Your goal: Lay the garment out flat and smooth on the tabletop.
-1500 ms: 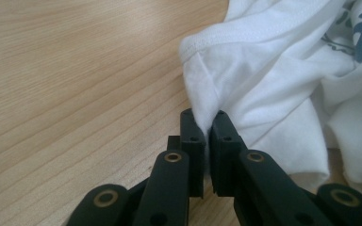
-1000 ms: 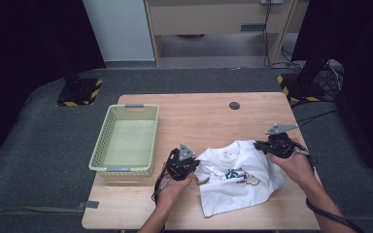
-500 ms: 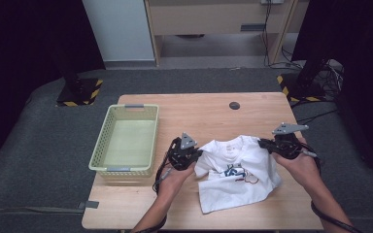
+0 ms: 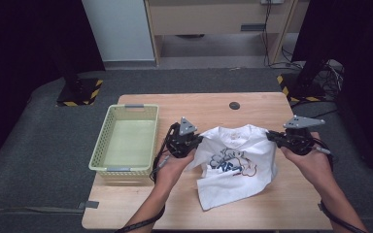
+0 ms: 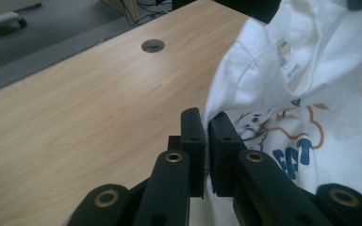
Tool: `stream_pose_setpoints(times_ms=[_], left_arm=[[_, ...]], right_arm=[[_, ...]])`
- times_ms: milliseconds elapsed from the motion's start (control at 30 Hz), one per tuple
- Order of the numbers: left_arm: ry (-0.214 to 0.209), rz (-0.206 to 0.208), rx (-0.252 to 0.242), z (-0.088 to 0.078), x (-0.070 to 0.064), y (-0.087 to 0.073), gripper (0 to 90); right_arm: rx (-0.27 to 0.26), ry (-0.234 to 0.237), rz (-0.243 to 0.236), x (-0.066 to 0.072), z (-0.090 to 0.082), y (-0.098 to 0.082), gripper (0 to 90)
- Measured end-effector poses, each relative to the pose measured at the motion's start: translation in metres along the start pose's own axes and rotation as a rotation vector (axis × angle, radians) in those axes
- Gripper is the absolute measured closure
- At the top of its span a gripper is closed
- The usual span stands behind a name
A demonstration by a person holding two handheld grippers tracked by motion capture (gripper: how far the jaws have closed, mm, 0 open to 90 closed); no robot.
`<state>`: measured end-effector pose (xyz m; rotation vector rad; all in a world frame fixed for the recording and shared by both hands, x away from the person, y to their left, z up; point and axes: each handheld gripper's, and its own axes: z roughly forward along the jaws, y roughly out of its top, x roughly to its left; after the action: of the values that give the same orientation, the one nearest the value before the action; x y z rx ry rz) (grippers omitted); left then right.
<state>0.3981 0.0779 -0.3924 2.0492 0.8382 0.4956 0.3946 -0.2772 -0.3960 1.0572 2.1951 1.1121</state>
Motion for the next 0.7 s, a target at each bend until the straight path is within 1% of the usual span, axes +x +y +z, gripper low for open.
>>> stream_pose_setpoints(times_ms=[67, 133, 167, 233, 367, 467, 500, 533, 600, 633, 667, 700], left_arm=[[0.012, 0.008, 0.019, 0.002, 0.005, 0.008, 86.2], [0.02, 0.01, 0.049, 0.009, 0.013, 0.015, 86.1], [0.021, 0.01, 0.062, 0.013, 0.016, 0.018, 86.1], [0.033, 0.015, 0.092, 0.021, 0.023, 0.021, 86.0], [0.048, 0.004, 0.146, 0.039, 0.037, 0.023, 85.7], [0.068, -0.022, 0.174, 0.051, 0.05, 0.024, 84.5], [0.084, -0.031, 0.181, 0.055, 0.054, 0.023, 82.6], [0.1, -0.046, 0.184, 0.059, 0.058, 0.023, 77.5], [0.122, -0.07, 0.188, 0.064, 0.065, 0.02, 61.0], [0.132, -0.083, 0.19, 0.065, 0.068, 0.017, 54.7], [0.135, -0.098, 0.188, 0.064, 0.069, 0.015, 50.8], [0.128, -0.108, 0.182, 0.062, 0.07, 0.013, 50.1]], right_arm=[[-0.001, -0.013, -0.005, -0.002, -0.001, 0.006, 84.9], [0.002, -0.023, 0.0, -0.006, 0.003, 0.009, 84.9], [0.009, -0.025, 0.011, -0.008, 0.008, 0.01, 84.8], [0.023, -0.027, 0.021, -0.012, 0.019, 0.01, 84.7], [0.048, -0.031, 0.049, -0.02, 0.043, 0.008, 84.6], [0.068, -0.037, 0.071, -0.023, 0.062, 0.007, 84.0], [0.075, -0.04, 0.079, -0.024, 0.068, 0.006, 83.0], [0.081, -0.046, 0.086, -0.024, 0.074, 0.006, 80.3], [0.094, -0.064, 0.1, -0.025, 0.084, 0.004, 67.7], [0.101, -0.067, 0.105, -0.024, 0.087, 0.003, 62.5], [0.101, -0.067, 0.102, -0.023, 0.089, 0.001, 58.1], [0.102, -0.065, 0.106, -0.022, 0.089, 0.0, 53.6]])
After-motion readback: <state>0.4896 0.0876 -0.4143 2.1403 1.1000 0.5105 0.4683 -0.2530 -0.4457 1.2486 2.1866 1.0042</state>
